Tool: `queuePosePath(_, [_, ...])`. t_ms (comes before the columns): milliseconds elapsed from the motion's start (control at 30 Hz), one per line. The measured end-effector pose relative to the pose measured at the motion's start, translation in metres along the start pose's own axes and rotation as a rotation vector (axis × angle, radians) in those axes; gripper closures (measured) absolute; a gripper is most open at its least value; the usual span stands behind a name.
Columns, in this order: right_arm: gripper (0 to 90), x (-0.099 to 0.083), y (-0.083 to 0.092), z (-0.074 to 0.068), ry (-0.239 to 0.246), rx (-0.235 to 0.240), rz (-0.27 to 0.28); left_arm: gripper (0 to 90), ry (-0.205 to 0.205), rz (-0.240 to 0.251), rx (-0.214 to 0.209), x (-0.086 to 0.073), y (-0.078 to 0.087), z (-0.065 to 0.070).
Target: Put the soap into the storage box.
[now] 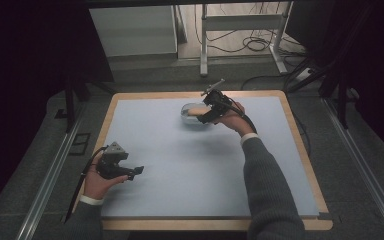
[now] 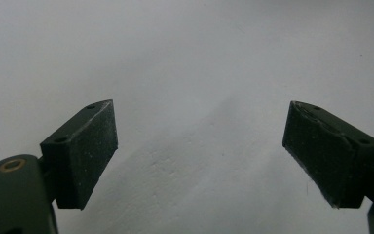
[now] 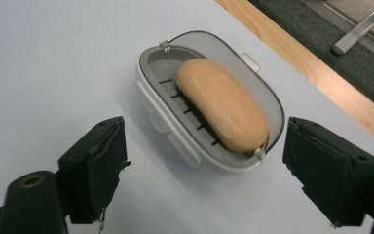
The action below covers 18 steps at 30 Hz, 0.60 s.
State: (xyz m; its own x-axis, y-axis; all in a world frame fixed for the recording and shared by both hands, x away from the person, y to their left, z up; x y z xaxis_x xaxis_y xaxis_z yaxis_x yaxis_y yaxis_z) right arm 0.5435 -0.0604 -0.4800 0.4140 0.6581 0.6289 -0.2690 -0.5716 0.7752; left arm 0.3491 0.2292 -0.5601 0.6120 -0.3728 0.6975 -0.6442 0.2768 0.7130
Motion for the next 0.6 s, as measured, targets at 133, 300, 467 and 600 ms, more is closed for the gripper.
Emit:
queuePosePath(133, [13.6, -0.012, 0.01, -0.005, -0.025, -0.008, 0.037, 13.0, 0.003, -0.001, 0.005, -0.001, 0.0, -0.001])
queuePosePath(300, [12.7, -0.029, 0.024, -0.013, -0.066, -0.006, 0.082, 13.0, 0.005, 0.003, 0.008, -0.001, 0.002, -0.002])
queuePosePath(467, [12.7, -0.049, 0.038, -0.025, -0.09, -0.012, 0.129, 13.0, 0.001, -0.001, 0.011, -0.001, 0.001, -0.001])
queuePosePath(600, [12.7, -0.069, 0.047, -0.034, -0.1, -0.034, 0.164, 13.0, -0.006, -0.006, 0.01, -0.001, 0.0, 0.002])
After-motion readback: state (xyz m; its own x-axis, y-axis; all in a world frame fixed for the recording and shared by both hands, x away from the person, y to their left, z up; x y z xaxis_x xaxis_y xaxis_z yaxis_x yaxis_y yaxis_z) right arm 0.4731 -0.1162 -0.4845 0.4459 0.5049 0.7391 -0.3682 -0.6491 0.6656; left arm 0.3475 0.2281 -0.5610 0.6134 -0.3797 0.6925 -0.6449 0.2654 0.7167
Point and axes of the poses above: each handheld gripper's, and its own axes: y roughly backward along the jaws, x roughly out of its top, z roughly to its right, the point moved 6 cm from there along -y, roughly forward along the jaws, and after that the axes turned 14 degrees about x, right-handed, at the moved point
